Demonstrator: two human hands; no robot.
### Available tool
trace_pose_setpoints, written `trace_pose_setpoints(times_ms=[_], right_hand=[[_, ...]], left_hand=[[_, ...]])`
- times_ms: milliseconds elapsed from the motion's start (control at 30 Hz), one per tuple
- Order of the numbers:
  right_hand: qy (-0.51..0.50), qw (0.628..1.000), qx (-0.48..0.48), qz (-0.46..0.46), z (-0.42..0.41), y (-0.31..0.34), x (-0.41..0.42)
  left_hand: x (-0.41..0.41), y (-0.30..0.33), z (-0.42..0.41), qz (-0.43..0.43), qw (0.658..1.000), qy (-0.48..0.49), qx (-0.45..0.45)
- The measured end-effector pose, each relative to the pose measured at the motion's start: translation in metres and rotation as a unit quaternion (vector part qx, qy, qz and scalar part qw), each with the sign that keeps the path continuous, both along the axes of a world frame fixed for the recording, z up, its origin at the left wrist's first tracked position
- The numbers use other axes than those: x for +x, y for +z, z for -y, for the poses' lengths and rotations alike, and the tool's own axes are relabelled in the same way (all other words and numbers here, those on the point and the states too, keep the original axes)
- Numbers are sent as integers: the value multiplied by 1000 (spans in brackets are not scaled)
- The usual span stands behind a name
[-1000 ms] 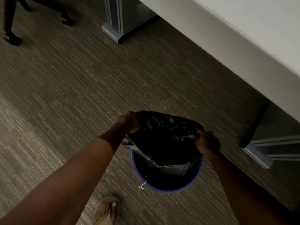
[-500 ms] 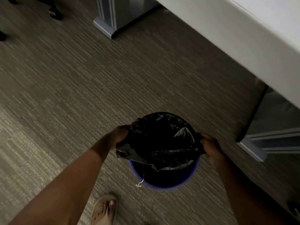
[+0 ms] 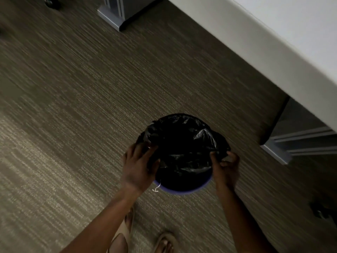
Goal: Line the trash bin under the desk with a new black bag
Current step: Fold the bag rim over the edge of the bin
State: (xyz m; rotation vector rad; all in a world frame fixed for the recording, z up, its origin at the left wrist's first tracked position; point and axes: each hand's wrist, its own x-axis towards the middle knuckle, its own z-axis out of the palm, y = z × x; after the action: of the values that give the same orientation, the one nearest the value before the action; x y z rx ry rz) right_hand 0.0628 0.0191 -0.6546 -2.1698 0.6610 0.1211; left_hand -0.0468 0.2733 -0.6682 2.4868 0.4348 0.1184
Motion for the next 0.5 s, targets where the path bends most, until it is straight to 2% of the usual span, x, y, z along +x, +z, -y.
trace_pose_setpoints(times_ms=[100,200,333,400,500], right_hand=[[90,992,-89,14,-9,4,-8],[149,984,-98,28,-2,6,-16],[214,972,-80,-49,27,0,-26],[200,974,-54,-90,39,-5,-31],[140,982,35,-120,50,-11,-40]], left_hand=[[-2,7,9,-134,981,-127,57],[-3,10,8,-216,956,-181,86],[-14,14,6,-228,944,-210,115],[-24,12,6,-214,943,-222,124],[-37,9,7,-182,954,-211,114]])
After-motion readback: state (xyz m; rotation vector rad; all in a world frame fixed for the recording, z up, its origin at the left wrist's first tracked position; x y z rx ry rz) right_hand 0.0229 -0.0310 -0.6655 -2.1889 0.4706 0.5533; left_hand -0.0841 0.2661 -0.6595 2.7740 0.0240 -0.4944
